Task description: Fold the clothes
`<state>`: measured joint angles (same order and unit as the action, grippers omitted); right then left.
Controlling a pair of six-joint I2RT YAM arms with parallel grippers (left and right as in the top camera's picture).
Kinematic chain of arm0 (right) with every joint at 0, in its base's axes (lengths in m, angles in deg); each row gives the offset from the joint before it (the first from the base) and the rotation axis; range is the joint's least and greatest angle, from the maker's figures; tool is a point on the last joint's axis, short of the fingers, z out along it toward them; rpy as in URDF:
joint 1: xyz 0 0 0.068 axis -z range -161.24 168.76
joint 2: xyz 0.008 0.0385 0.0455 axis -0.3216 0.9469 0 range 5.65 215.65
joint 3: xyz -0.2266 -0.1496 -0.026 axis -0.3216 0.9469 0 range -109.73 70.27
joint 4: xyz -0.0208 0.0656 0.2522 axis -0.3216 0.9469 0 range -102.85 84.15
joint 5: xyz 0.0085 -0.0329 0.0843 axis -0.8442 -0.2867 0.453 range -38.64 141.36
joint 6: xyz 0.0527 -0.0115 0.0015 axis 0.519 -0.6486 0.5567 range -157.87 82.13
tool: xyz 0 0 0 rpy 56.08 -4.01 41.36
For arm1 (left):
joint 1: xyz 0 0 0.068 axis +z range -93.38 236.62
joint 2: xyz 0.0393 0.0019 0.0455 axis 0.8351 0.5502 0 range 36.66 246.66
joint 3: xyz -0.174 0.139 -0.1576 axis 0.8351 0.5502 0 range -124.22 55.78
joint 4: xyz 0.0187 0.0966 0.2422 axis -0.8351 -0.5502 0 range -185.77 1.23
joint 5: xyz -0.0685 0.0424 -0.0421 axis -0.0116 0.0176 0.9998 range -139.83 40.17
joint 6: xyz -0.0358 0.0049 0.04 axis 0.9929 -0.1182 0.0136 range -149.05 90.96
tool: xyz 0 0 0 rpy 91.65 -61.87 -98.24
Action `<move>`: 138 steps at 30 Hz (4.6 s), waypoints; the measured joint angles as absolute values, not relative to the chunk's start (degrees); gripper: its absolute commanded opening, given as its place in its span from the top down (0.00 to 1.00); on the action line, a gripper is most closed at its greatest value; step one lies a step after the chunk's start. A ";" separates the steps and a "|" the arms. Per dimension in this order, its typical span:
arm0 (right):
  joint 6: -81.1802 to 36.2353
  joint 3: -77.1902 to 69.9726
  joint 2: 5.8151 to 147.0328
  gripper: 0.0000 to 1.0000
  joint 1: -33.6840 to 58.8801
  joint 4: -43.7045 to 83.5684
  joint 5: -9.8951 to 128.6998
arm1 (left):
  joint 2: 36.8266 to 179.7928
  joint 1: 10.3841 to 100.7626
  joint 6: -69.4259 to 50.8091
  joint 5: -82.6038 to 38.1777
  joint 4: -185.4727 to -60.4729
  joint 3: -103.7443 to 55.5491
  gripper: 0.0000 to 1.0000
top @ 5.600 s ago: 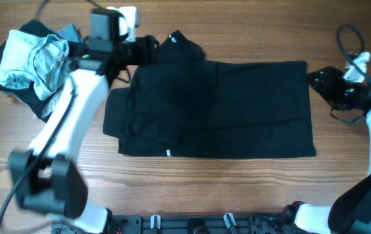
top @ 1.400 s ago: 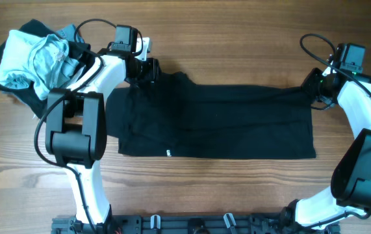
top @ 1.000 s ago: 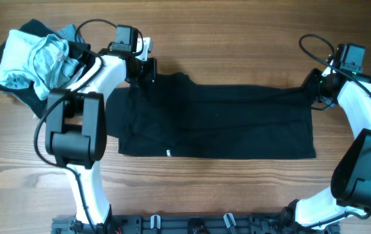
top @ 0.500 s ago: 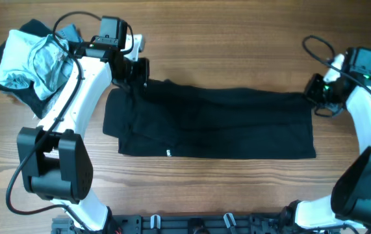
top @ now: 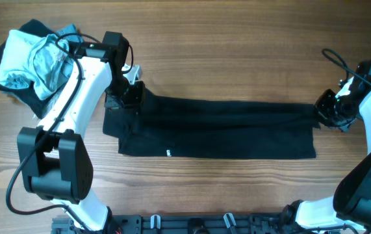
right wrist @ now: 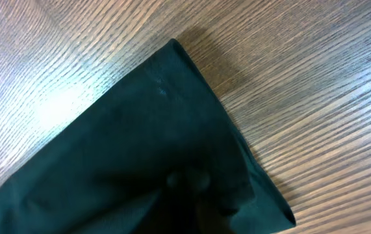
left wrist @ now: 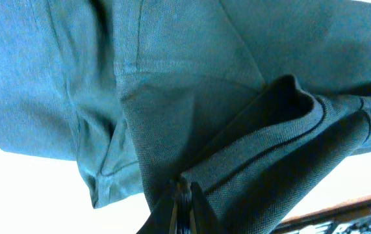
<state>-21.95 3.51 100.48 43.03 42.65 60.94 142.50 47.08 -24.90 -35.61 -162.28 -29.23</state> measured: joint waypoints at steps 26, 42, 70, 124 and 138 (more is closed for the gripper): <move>-37.20 6.08 113.83 0.51 49.59 41.23 75.65 | 142.50 44.98 -25.30 -38.45 -160.34 -29.26 0.34; -35.04 -8.69 107.49 0.95 54.36 47.35 69.45 | 142.50 45.09 -25.30 -42.12 -159.73 -29.23 0.30; -19.70 3.05 102.93 0.49 12.08 33.89 67.76 | 142.50 50.01 -24.01 -41.01 -157.89 -29.23 0.13; -30.97 5.82 99.03 0.72 14.90 34.28 74.41 | 141.85 47.15 -19.83 -17.97 -127.09 -4.38 0.00; -30.43 5.82 99.03 0.72 14.90 34.19 74.32 | 146.40 41.88 -24.99 -1.14 -118.52 -2.15 0.16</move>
